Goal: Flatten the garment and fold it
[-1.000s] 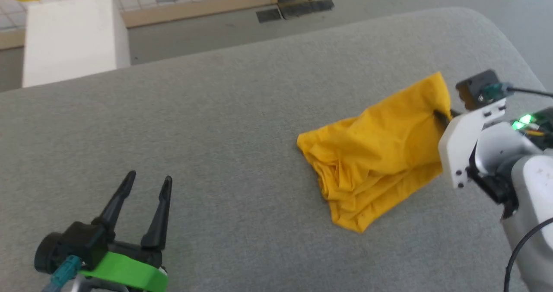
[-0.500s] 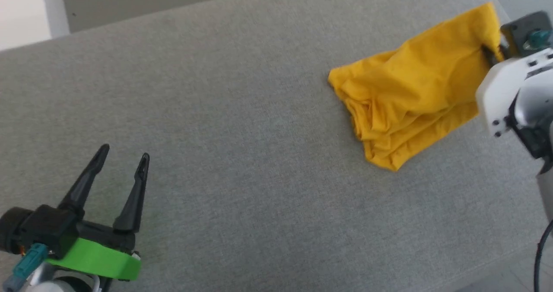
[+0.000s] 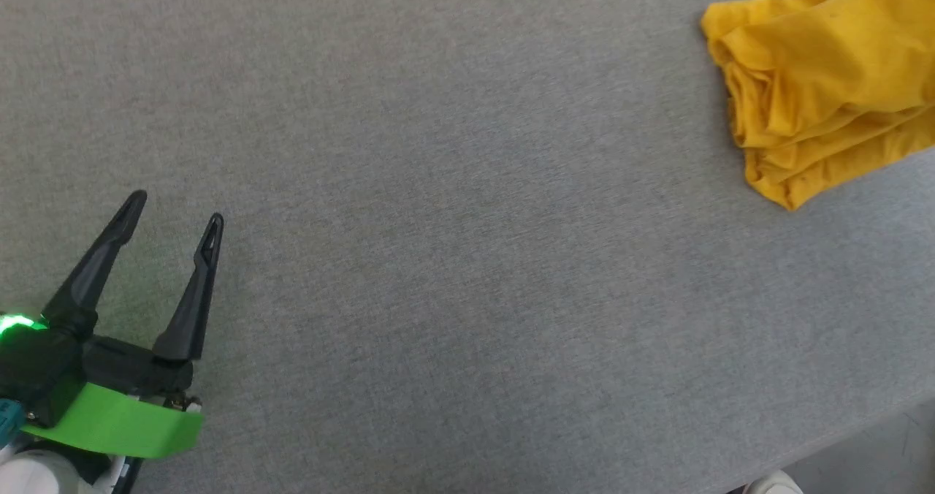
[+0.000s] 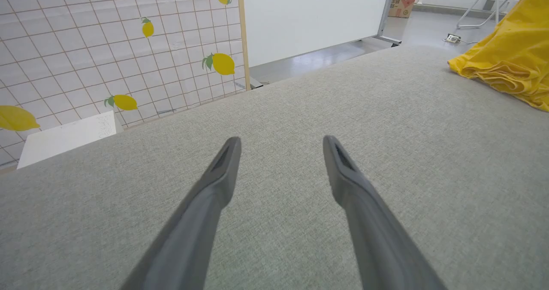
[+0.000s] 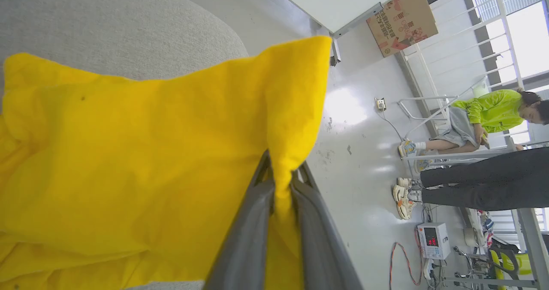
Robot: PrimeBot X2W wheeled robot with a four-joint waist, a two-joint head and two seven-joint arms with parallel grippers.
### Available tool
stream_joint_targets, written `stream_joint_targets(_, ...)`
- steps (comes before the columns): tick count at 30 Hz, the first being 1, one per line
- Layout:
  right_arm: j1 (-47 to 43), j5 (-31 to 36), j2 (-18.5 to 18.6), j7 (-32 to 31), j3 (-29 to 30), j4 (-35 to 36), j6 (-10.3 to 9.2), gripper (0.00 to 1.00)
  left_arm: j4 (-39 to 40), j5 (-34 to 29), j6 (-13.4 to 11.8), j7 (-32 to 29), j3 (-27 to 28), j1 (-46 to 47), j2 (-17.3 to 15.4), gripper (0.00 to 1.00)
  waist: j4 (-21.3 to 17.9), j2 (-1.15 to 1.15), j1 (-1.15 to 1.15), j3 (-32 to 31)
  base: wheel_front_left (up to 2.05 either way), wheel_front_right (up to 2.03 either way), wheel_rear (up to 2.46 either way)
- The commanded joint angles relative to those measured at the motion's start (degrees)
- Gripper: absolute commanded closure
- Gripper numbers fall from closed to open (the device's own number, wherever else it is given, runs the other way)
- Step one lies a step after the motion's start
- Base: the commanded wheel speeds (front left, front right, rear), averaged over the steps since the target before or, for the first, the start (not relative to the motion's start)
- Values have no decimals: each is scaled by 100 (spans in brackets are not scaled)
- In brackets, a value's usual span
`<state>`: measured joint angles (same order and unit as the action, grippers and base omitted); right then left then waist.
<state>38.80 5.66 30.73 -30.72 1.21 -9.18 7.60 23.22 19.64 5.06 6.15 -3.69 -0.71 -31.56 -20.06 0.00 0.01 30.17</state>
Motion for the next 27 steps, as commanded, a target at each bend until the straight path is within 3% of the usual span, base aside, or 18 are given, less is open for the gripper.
stream_joint_targets(1, 22, 90, 27, 52, 94, 18, -11, 100, 60, -41, 34, 10, 25, 121, -74, 0, 93, 0, -1, 197, 0, 0, 0)
stream_joint_targets(8, -103, 478, 58, 185, 481, -35, -11, 100, 223, -81, 54, -17, 4, 203, -199, 0, 165, 0, -1, 413, 0, 0, 0)
stream_joint_targets(20, -272, 842, -493, 488, 1101, -374, -11, 100, 403, -97, 41, -94, 77, 252, -370, 0, 212, 0, -1, 732, 0, 0, 0)
stream_joint_targets(21, -264, 874, -526, 512, 1129, -397, -11, 75, 407, -97, 37, -97, 84, 247, -378, 0, 209, 0, -1, 744, 0, 0, 0)
stream_joint_targets(23, -238, 940, -582, 571, 1174, -438, -11, 38, 408, -97, 28, -97, 92, 242, -390, 0, 203, 0, -1, 756, 0, 0, 0)
stream_joint_targets(24, -215, 990, -612, 612, 1197, -479, -11, 2, 400, -97, 23, -98, 90, 242, -393, 0, 199, 0, -1, 753, 0, 0, 0)
stream_joint_targets(27, -142, 1102, -663, 751, 1292, -648, -11, 0, 347, -79, 1, -73, 49, 267, -353, 0, 214, 0, -1, 673, 0, 0, 0)
